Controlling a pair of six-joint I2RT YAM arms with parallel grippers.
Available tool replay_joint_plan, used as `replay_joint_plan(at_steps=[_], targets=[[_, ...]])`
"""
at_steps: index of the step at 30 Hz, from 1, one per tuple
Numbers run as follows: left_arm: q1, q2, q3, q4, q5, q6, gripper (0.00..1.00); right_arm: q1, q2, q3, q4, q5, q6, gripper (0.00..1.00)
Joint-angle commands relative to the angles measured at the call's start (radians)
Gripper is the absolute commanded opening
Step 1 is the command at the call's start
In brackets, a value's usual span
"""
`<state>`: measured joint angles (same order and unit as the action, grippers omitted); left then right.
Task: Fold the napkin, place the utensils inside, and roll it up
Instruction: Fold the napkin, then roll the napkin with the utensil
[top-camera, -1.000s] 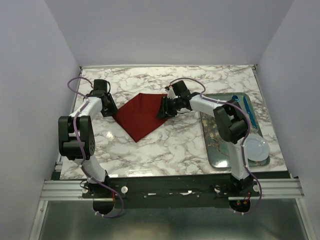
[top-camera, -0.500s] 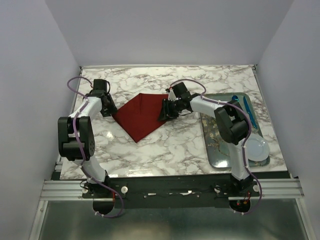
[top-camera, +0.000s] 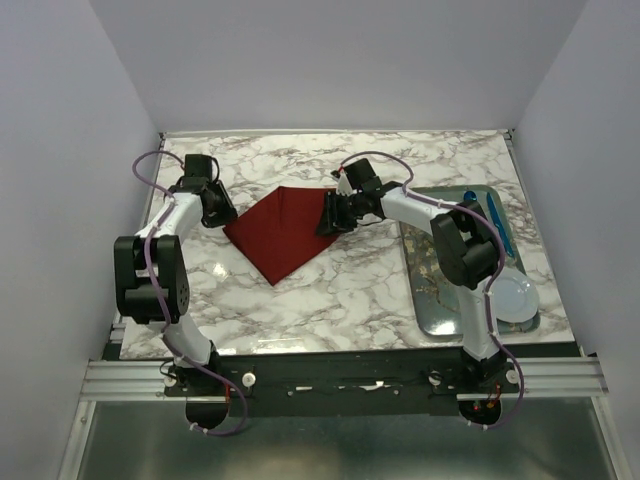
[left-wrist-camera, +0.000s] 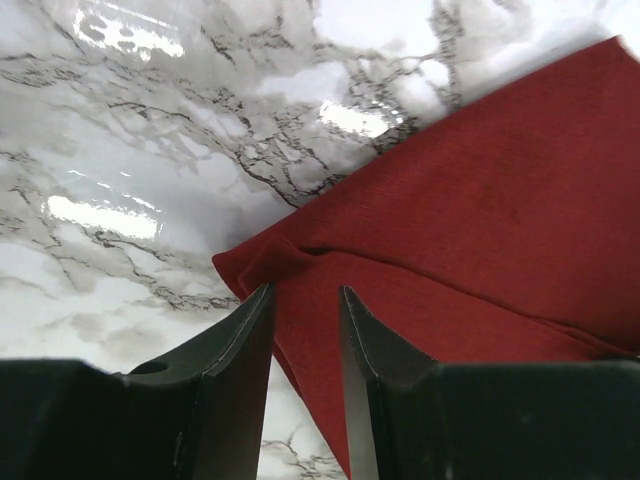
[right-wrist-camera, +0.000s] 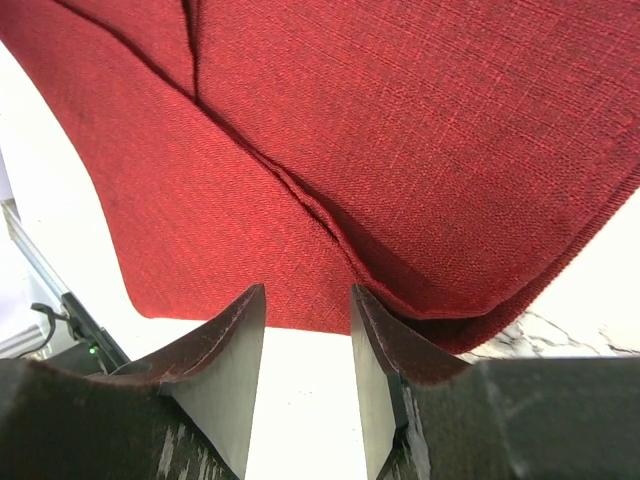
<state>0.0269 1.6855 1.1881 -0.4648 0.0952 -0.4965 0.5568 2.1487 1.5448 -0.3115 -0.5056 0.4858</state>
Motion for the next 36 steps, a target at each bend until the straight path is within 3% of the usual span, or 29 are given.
replay_joint_plan(at_steps=[1,11,17,20,28,36], targets=[[0.013,0.071,-0.011,-0.017,-0.029,0.027,0.39,0.000,-0.050,-0.020,-0.026,0.053,-0.032,0.48],[0.013,-0.006,0.033,-0.040,-0.014,0.026,0.43,0.000,-0.003,0.095,-0.051,0.039,-0.023,0.48],[0.016,-0.067,0.048,-0.055,-0.019,0.027,0.48,0.000,0.028,0.034,-0.064,0.117,-0.064,0.48],[0.022,-0.093,0.028,-0.032,0.000,0.000,0.54,0.000,0.014,-0.002,-0.066,0.162,-0.090,0.48],[0.025,-0.220,-0.019,-0.028,-0.058,-0.178,0.61,0.044,-0.052,0.138,-0.194,0.326,-0.164,0.50],[0.027,-0.369,-0.094,-0.129,-0.279,-0.313,0.66,0.285,-0.103,0.170,-0.218,0.627,-0.282,0.78]])
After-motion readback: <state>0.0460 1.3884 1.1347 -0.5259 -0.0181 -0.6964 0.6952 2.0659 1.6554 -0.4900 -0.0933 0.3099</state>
